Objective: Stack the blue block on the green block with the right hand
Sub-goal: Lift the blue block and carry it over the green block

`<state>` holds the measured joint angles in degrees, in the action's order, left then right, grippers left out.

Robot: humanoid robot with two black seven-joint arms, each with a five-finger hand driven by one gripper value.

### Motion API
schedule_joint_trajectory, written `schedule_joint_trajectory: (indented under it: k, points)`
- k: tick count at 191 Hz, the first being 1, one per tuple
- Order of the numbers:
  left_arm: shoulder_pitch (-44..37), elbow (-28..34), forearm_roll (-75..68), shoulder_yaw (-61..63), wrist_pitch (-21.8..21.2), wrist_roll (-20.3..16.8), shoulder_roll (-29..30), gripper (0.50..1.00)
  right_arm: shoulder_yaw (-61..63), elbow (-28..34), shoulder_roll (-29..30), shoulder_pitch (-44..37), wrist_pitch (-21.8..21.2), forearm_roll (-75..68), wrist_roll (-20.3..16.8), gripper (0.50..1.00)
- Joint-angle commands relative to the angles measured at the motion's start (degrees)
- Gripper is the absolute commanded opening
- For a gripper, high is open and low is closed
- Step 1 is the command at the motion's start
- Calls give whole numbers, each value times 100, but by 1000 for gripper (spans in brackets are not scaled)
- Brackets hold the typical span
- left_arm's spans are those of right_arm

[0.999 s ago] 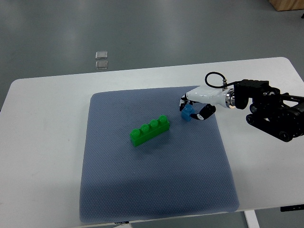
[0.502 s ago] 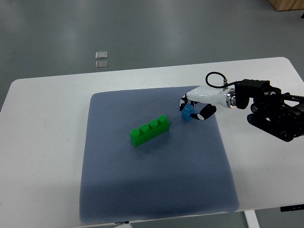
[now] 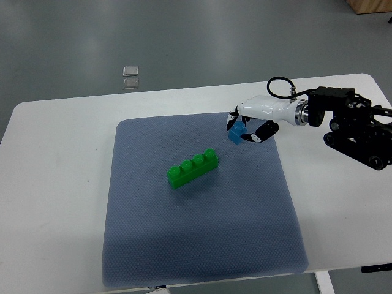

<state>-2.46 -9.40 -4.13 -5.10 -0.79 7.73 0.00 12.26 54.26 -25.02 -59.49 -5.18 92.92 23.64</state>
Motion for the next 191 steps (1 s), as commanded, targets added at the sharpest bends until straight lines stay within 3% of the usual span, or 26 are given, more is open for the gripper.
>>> schedule_joint_trajectory:
  k: [1, 40, 108, 191]
  points:
    - [0, -1, 0, 0, 0, 0, 0, 1000, 13, 260, -56, -133, -10, -2, 106, 500]
    - [0, -1, 0, 0, 0, 0, 0, 1000, -13, 603, 76, -212, -18, 7, 97, 500]
    - [0, -1, 0, 0, 0, 0, 0, 1000, -242, 612, 612, -380, -124, 112, 44, 500]
    - [0, -1, 0, 0, 0, 0, 0, 1000, -497, 498, 612, -371, -133, 332, 44, 500]
